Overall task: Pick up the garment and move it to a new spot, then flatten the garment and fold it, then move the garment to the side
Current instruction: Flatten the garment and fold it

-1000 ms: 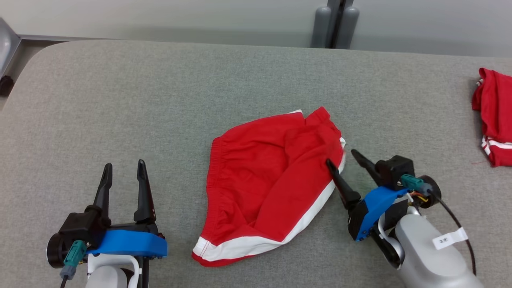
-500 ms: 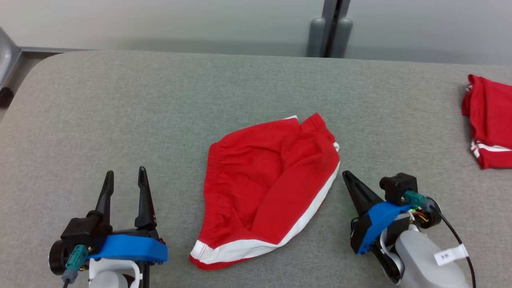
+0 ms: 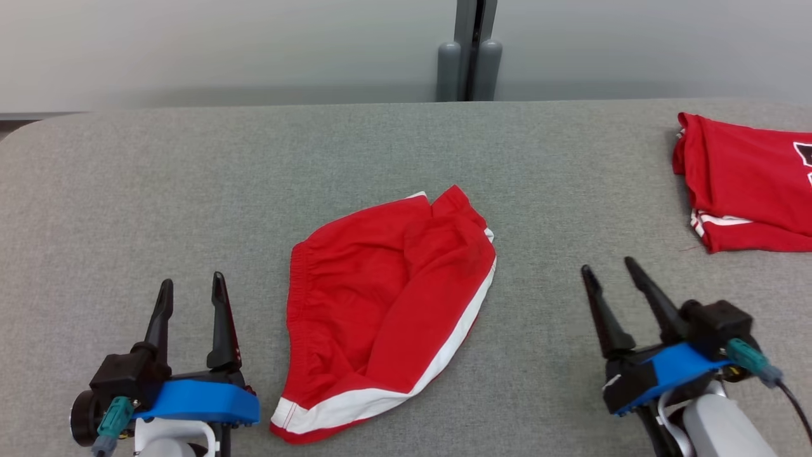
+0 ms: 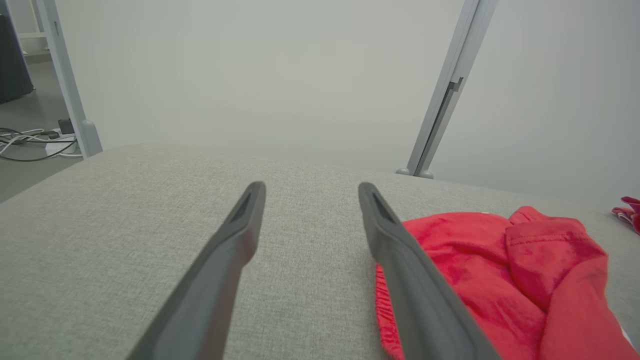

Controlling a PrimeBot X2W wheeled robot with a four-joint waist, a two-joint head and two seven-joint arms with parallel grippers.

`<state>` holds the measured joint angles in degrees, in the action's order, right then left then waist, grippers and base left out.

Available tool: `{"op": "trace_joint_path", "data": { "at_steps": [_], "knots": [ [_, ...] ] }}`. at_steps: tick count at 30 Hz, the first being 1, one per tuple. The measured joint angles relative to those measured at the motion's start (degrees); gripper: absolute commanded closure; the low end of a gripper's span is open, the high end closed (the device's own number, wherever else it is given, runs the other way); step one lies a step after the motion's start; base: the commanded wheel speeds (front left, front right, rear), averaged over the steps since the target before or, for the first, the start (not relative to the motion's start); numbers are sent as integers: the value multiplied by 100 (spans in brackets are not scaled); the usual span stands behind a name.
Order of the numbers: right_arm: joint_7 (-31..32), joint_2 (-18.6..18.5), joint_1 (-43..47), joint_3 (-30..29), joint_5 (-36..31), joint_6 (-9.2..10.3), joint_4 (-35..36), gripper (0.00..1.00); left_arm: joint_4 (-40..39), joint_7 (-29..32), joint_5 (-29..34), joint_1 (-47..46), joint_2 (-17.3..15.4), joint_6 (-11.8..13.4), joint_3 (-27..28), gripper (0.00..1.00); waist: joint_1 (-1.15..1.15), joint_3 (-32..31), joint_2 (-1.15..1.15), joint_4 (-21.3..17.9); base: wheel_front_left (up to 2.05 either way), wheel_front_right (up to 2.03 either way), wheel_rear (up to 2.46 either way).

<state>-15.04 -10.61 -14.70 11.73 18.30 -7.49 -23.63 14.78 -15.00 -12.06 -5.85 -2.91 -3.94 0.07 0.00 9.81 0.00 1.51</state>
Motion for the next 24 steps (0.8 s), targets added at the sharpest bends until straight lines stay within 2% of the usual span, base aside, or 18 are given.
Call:
{"op": "trace_joint_path", "data": {
  "at_steps": [6,11,17,24],
  "knots": [
    [-1,136,699,-925,-414,0,1036,0,13,0,214,180,-20,-53,198,0,0,-145,0,-139,0,0,0],
    [-1,304,1292,-1149,-645,0,1538,0,-34,0,353,396,-20,-56,214,0,0,-279,0,-209,0,0,0],
    [0,500,1748,-1183,-706,0,1611,0,-41,0,385,455,-52,-110,270,0,0,-313,0,-208,0,0,0],
    [0,593,1780,-1138,-806,0,1533,0,-62,0,426,475,-42,-107,265,0,1,-297,0,-211,0,0,0]
  ]
}}
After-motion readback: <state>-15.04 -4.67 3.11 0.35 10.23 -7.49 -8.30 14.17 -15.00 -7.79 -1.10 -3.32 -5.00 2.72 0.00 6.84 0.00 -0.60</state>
